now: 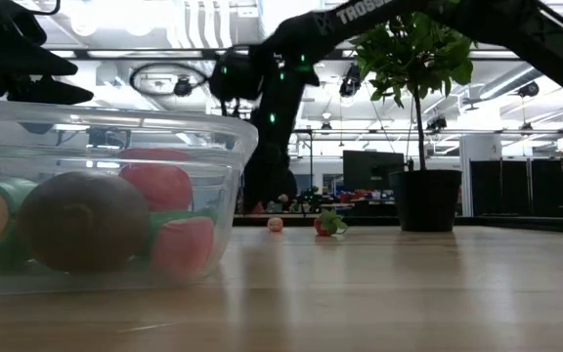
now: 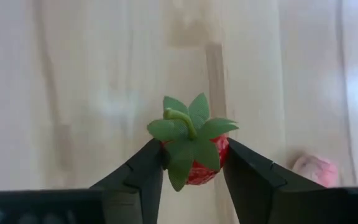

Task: Pick and placing Produce into tupperware
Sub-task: Put the left strawberry into the transparent bin

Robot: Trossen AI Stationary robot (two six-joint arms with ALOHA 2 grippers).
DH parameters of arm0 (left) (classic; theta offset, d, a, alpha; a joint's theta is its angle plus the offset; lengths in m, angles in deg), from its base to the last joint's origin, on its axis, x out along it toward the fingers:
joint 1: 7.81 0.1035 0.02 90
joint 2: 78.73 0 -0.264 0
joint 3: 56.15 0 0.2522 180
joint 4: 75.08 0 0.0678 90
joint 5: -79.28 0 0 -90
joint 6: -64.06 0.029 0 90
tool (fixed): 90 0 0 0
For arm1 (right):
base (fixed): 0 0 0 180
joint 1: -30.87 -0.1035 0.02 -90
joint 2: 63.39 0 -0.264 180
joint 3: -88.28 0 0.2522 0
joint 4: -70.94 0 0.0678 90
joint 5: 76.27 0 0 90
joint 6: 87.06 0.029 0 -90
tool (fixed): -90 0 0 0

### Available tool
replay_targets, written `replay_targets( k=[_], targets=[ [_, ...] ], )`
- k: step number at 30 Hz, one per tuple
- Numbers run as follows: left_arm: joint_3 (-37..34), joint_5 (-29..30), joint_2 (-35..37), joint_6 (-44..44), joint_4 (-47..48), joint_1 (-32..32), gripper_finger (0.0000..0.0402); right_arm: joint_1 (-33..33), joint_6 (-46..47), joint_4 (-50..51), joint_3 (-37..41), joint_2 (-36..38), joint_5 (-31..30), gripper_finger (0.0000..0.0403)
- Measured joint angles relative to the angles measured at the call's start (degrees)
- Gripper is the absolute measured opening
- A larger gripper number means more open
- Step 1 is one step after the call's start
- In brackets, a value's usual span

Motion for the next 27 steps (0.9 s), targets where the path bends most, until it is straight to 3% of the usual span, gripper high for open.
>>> replay_targets(
  k=[9,15,27],
  targets=[
    [0.0,0.0,0.0,0.0,0.0,0.0,0.0192,-7.0,4.5,7.6,-9.9,3.2,0.8,0.0147],
    [0.0,0.0,0.0,0.0,0.0,0.0,0.0192,-14.3,16.3,7.4,-15.0,3.3,6.5,0.0148],
    [0.0,0.0,0.0,0.0,0.0,0.0,0.0192,-23.8,39.2,0.2,-10.1,2.9,10.1,0.0148]
  ],
)
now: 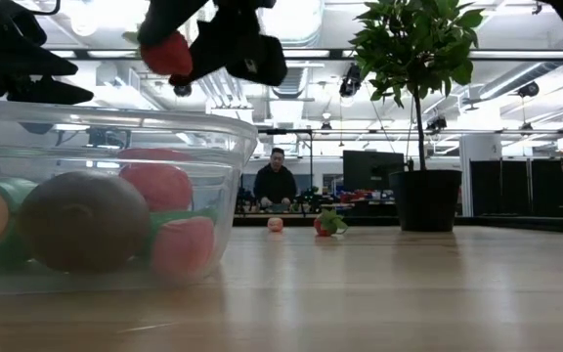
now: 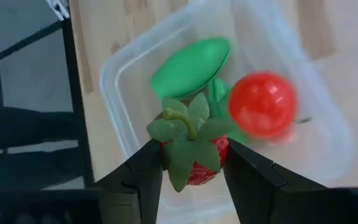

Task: Pick and placing Produce into tupperware
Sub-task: Put the left strawberry into the transparent bin, then put the strawberry into the transparent bin

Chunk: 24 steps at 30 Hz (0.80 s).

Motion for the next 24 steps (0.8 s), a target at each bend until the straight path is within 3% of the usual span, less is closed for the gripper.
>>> replay_targets(
  k=[13,24],
  targets=[
    [0.0,0.0,0.0,0.0,0.0,0.0,0.0192,-1.2,5.4,-6.2,2.0,-3.2,0.4,0.0155],
    [0.0,0.0,0.0,0.0,0.0,0.0,0.0192,-1.0,3.6,-4.7,1.0,-3.2,0.3,0.0250]
  ],
)
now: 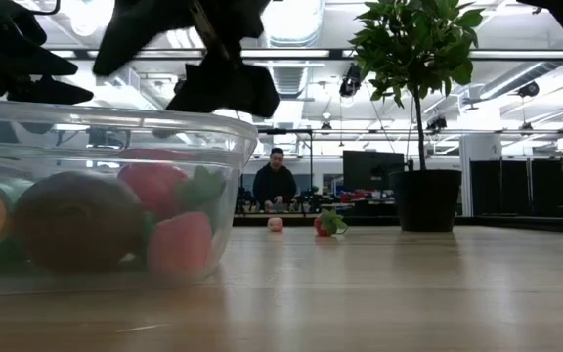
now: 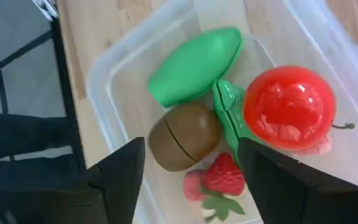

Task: Pick and placing Produce into tupperware
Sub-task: Put the strawberry into the transparent bin

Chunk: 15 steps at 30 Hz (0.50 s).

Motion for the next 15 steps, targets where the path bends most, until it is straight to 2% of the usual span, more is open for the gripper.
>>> replay_targets(
  k=[3,6,11,15],
  targets=[
    [0.0,0.0,0.0,0.0,0.0,0.0,0.0192,0.1,0.1,3.2,-2.7,0.6,-4.4,0.0260],
    [0.0,0.0,0.0,0.0,0.0,0.0,0.0192,1.1,0.3,11.5,-6.7,0.9,-8.8,0.0262],
    [0.0,0.0,0.0,0.0,0.0,0.0,0.0192,4.5,-2.8,28.0,-10.2,1.0,-10.6,0.0262],
    [0.0,0.0,0.0,0.0,0.0,0.0,0.0192,7.8,-4.5,36.4,-9.8,1.0,-10.5,0.0262]
  ],
)
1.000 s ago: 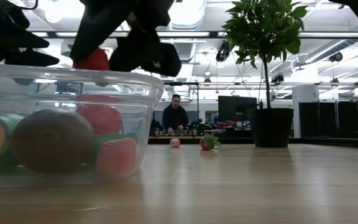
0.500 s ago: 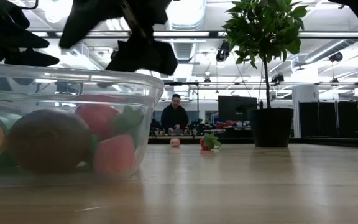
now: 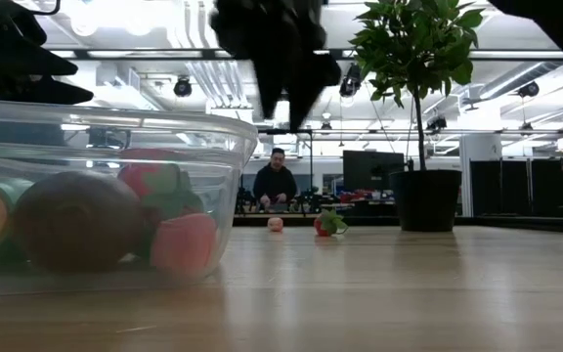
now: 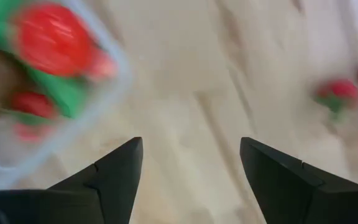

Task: Pick and placing Produce into tupperware
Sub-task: Put the strawberry into the transparent bin

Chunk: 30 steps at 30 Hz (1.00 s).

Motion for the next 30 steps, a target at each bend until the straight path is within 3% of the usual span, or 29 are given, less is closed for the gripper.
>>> replay_targets(
  k=[12,16,30],
  targets=[
    [0.0,0.0,0.0,0.0,0.0,0.0,0.0192,14.1,-4.0,3.7,6.8,0.0,-2.8,0.0261],
    [0.0,0.0,0.0,0.0,0.0,0.0,0.0192,17.8,-1.7,5.0,10.6,0.0,0.8,0.0262],
    [0.0,0.0,0.0,0.0,0.0,0.0,0.0192,19.8,3.6,-2.4,16.3,-0.1,4.8,0.0259]
  ],
)
